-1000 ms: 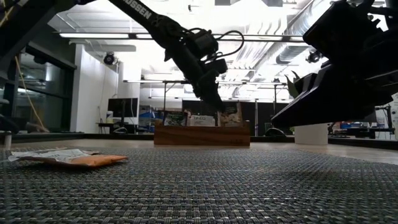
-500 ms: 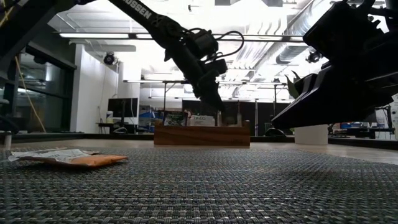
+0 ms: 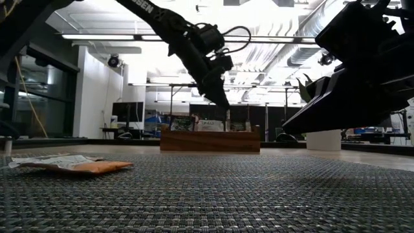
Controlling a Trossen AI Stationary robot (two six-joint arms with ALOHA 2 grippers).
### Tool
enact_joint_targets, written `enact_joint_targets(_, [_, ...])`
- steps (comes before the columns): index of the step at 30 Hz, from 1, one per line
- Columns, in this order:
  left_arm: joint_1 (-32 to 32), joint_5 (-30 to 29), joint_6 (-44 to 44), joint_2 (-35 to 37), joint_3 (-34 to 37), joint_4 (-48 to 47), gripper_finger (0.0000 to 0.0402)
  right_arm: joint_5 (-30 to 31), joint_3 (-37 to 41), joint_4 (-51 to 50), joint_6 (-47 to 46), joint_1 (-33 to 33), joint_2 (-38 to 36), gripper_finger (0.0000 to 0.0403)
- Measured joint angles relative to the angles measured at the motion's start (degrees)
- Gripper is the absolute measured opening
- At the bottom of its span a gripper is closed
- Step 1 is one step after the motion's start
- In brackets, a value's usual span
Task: Pick & Place Tea
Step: Put the orange tea bag into the middle compartment of the wooden organizer
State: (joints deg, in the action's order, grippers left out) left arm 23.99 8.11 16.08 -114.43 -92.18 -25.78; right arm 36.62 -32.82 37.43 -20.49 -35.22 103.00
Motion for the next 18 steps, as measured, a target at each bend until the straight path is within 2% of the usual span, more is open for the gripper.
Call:
enact_joint_targets(3, [0.00,0.12,0.09,1.57,0.00,-2.37,0.0034,0.00,0.00,-0.21,0.00,0.00,0.00,0.0011])
enact_joint_targets(5, [0.00,0.87,0.08,2.57,0.00,-4.81,0.0010,0.00,0.00,-0.35,0.00,0.00,0.00,0.0011])
enact_joint_targets(12, [-2.02,1.80,0.09,4.39,-0.04,-16.78,0.0003,0.01,0.00,-0.76,0.00,-0.02,0.00,0.0011])
enact_joint_targets(18, [-7.24,-2.07,0.11,5.35,0.09,-22.31,0.0001,0.00,0.00,-0.76,0.00,-0.01,0.00,0.0011])
